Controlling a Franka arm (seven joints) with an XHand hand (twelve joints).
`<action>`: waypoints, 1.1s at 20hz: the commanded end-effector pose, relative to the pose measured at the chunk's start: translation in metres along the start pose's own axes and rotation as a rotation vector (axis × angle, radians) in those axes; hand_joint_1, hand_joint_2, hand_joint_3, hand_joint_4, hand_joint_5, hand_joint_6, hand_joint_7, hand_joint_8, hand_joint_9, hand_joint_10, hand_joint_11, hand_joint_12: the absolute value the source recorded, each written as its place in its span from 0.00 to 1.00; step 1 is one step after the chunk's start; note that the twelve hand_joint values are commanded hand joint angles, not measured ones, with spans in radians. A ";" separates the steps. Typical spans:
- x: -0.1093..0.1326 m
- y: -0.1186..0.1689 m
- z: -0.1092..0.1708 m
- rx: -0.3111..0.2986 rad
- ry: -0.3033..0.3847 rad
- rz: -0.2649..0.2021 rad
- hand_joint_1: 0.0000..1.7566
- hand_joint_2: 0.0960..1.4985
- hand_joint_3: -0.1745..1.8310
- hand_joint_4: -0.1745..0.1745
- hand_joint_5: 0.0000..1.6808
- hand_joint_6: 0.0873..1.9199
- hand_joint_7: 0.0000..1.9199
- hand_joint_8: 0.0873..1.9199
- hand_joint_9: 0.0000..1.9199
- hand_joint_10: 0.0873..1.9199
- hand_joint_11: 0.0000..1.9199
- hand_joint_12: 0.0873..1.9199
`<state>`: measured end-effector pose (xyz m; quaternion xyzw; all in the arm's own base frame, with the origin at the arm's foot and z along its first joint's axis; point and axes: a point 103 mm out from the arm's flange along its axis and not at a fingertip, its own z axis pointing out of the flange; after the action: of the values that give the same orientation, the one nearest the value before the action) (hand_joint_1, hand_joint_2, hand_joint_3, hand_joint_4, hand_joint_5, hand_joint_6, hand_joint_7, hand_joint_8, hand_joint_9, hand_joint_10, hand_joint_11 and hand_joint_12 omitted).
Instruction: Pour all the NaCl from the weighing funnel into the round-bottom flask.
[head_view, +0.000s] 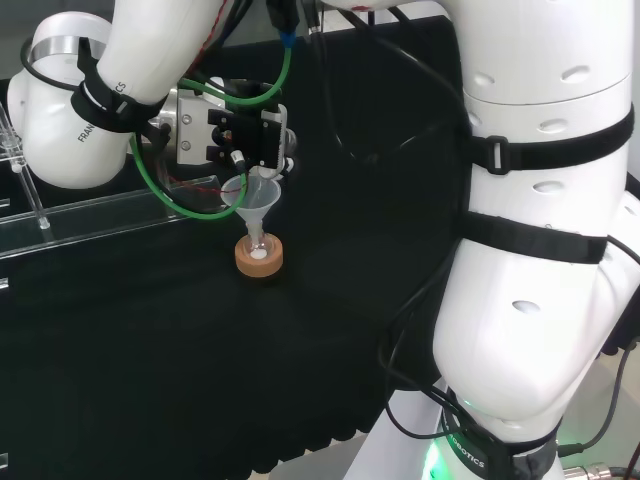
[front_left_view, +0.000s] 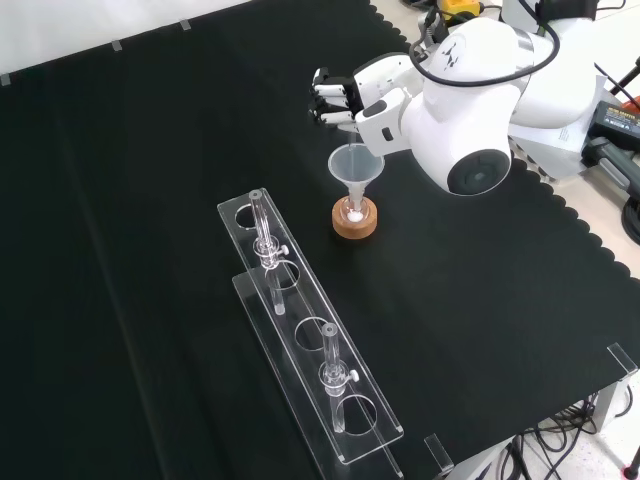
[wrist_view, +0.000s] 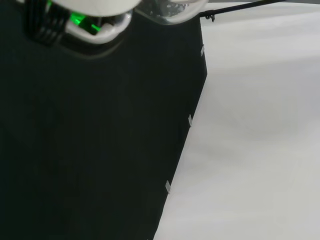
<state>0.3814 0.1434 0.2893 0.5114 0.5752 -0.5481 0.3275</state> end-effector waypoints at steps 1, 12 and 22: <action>0.001 0.001 0.000 0.002 -0.001 -0.002 0.64 0.38 0.46 1.00 0.73 0.39 0.34 0.30 0.53 0.10 0.45 0.51; -0.004 0.007 0.008 0.018 0.164 -0.035 0.64 0.38 0.46 1.00 0.73 0.39 0.34 0.30 0.52 0.10 0.45 0.50; -0.010 0.009 0.016 0.031 0.348 -0.074 0.64 0.38 0.46 1.00 0.73 0.39 0.34 0.30 0.52 0.09 0.45 0.50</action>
<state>0.3885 0.1302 0.2927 0.5650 0.6196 -0.4930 0.2322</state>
